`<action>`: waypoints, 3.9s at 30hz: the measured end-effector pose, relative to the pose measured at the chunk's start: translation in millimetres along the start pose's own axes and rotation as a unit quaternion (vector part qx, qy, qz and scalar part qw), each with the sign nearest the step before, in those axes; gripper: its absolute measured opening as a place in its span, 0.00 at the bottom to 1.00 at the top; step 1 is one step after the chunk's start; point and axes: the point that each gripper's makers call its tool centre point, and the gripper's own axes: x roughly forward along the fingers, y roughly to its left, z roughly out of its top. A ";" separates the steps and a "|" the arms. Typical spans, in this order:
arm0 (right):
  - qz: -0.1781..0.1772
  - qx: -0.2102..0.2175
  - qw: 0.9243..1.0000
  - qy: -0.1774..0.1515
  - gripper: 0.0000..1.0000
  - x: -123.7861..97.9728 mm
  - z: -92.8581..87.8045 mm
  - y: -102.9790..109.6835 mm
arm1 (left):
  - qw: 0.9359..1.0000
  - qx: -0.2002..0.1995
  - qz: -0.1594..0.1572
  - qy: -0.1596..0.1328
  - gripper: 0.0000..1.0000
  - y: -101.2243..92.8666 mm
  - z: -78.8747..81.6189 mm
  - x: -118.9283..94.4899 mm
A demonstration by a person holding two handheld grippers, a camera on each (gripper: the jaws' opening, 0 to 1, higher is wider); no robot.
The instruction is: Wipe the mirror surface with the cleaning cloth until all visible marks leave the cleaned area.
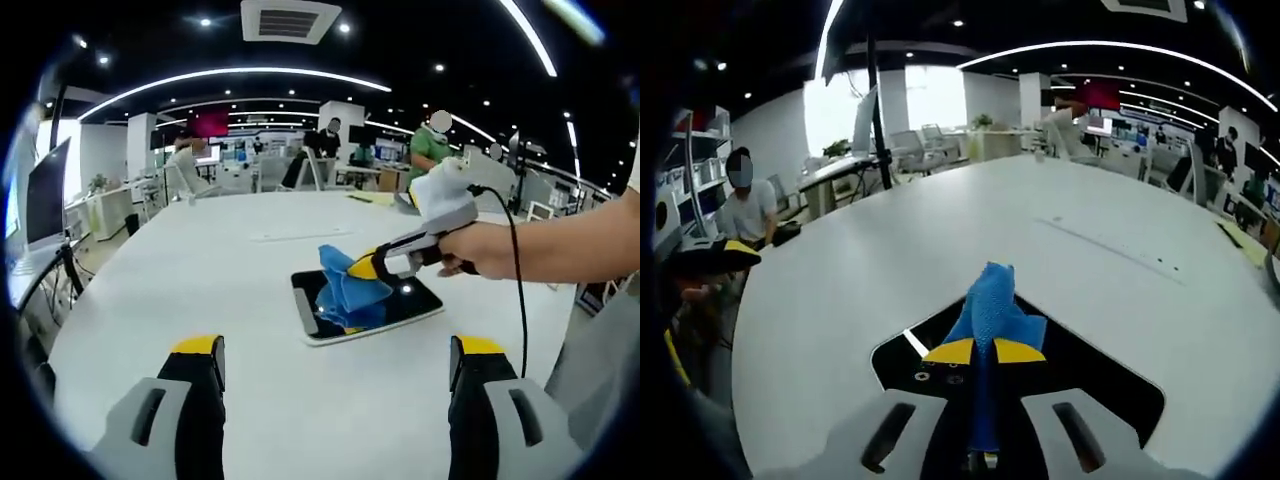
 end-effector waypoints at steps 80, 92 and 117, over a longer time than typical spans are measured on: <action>-0.051 0.091 0.994 0.022 0.01 57.9 -4.8 -27.8 | 1.000 -0.009 0.004 -0.005 0.94 3.7 -0.2 3.2; -0.058 0.100 0.993 0.019 0.01 42.6 -14.6 -41.4 | 1.000 -0.007 0.001 -0.006 0.94 -0.5 1.5 5.8; -0.068 0.103 0.992 0.022 0.01 32.0 -20.8 -50.4 | 1.000 -0.005 -0.002 -0.008 0.93 -2.1 2.6 5.4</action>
